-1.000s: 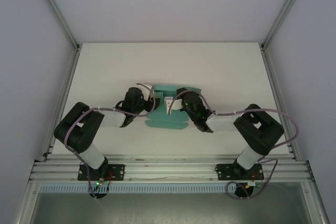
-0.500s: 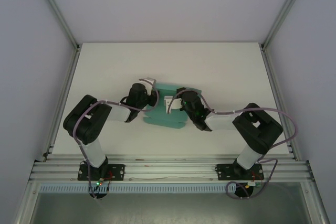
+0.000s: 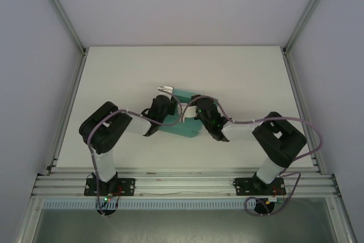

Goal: Assemble paper box

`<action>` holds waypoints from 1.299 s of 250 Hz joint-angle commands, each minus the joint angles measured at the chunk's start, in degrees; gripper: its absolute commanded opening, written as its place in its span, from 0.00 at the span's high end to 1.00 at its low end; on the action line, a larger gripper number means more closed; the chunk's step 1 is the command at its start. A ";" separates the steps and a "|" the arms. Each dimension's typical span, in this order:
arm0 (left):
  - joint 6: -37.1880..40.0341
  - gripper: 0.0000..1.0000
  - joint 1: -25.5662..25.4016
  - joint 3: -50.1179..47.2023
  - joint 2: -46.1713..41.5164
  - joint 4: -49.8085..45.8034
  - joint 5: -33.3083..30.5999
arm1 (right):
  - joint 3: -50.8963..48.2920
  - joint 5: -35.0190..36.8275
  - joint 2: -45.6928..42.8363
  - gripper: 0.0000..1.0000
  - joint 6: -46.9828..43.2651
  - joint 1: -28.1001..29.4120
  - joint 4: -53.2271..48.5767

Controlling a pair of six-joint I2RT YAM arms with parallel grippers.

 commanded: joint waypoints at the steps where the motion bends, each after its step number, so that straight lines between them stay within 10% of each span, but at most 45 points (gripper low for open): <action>1: -1.63 1.00 -0.97 1.66 2.13 -3.88 -12.50 | 0.81 -3.27 -0.73 1.00 1.52 0.63 -5.47; 80: -5.76 1.00 -1.64 1.24 1.00 -5.97 -8.07 | 1.20 -2.58 -0.72 1.00 2.18 0.66 -6.02; 129: -7.46 0.54 -1.57 0.60 -4.01 -10.13 -4.81 | 1.45 -2.45 -0.72 1.00 2.42 0.62 -6.13; 165: -8.39 0.45 -1.58 -0.34 -7.89 -12.82 -2.60 | 1.62 -1.40 -0.46 1.00 2.55 0.63 -6.21; 325: -6.80 0.60 1.86 -0.89 -2.48 -8.09 2.42 | 2.89 -2.24 -1.42 1.00 5.03 0.64 -10.58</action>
